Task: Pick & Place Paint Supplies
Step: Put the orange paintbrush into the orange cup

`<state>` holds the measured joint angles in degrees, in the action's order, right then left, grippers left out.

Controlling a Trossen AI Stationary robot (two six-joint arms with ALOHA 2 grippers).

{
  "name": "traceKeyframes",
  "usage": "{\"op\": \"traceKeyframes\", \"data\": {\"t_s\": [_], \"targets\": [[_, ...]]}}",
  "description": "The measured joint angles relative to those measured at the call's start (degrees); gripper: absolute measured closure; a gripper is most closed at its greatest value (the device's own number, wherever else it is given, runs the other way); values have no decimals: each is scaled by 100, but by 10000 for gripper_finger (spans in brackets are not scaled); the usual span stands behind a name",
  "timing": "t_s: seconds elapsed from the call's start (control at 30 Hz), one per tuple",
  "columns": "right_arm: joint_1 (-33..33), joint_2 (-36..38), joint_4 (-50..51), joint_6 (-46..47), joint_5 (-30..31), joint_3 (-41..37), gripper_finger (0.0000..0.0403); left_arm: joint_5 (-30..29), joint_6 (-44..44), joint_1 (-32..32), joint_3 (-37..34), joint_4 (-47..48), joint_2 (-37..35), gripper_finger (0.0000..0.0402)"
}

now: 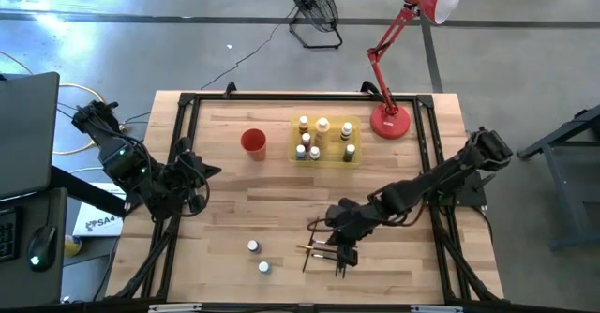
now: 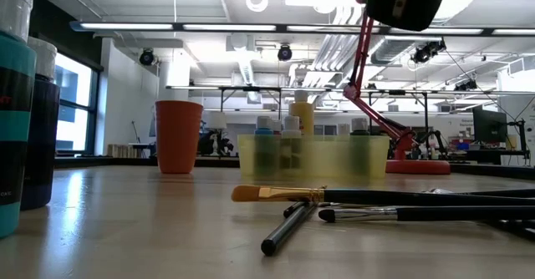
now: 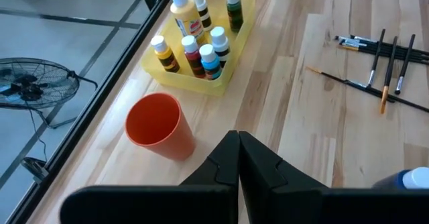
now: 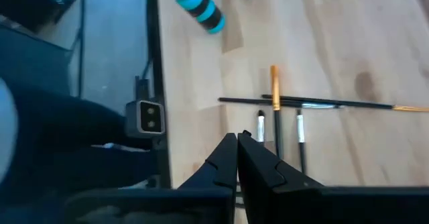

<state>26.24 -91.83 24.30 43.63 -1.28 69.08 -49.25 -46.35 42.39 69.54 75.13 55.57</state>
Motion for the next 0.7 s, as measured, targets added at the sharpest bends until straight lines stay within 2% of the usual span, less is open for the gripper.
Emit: {"op": "traceKeyframes", "data": {"t_s": [0.13, 0.37, 0.53, 0.7], "targets": [[153, -29, 37, 29, 411, 0, 400, 0, 121, 0, 0, -1, 0, 400], [242, -266, 16, 173, 557, -29, 400, 0, 258, 0, 4, -2, 2, 400], [243, -746, -428, 178, 568, -31, 400, 2, 258, 0, 7, -13, 7, 400], [240, -1144, -420, 176, 566, -33, 400, 2, 259, 0, 7, -9, 7, 400]]}}
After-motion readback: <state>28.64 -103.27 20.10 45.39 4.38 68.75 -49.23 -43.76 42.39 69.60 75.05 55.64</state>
